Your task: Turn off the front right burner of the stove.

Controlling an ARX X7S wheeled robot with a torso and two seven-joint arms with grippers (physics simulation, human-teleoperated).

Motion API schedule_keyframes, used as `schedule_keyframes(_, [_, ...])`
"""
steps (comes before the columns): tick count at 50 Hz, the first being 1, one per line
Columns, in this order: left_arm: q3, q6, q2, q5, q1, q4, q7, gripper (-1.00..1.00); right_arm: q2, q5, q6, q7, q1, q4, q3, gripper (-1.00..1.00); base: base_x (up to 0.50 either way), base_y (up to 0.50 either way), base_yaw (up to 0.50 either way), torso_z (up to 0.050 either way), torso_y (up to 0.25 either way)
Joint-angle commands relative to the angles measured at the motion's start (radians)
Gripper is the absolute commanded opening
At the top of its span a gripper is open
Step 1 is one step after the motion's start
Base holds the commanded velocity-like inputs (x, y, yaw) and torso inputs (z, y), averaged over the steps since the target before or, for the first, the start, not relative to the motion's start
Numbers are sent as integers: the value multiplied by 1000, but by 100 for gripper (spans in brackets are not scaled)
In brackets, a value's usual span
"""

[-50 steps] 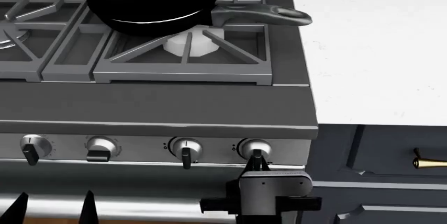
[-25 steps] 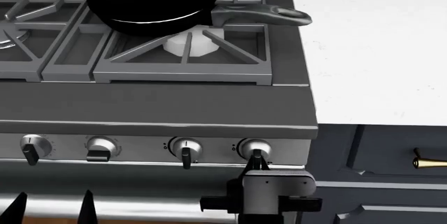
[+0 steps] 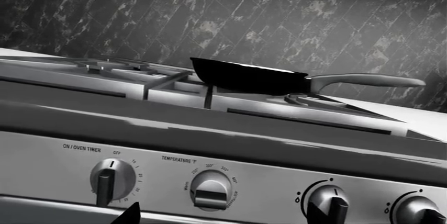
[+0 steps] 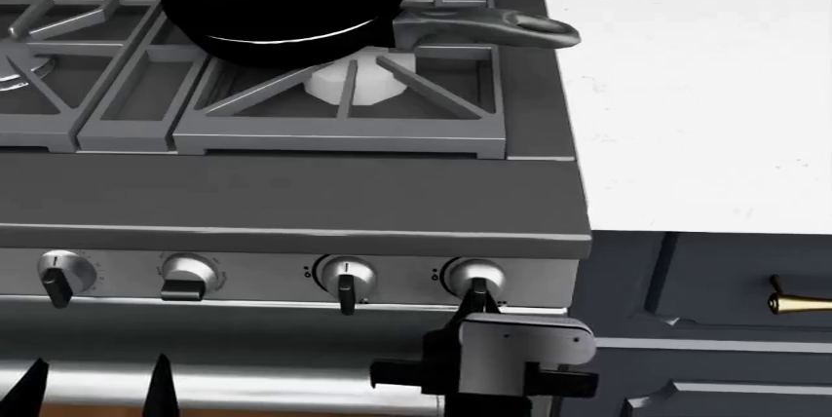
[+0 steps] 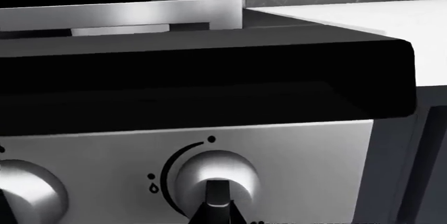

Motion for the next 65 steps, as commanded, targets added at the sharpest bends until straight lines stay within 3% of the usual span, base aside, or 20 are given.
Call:
schedule_keyframes(1, [2, 3, -4, -3, 1, -1, -3, 100, -5, 94, 32, -37, 15, 28, -9, -100, 13, 0, 3, 0, 0])
schedule_keyframes(48, [16, 2, -20, -7, 0, 8, -18, 100, 14, 489, 254, -145, 9, -94, 87, -100, 16, 2, 8, -1, 0])
schedule_keyframes(65, [20, 2, -24, -11, -3, 9, -23, 100, 23, 535, 263, -145, 4, -118, 93, -100, 21, 4, 12, -2, 0])
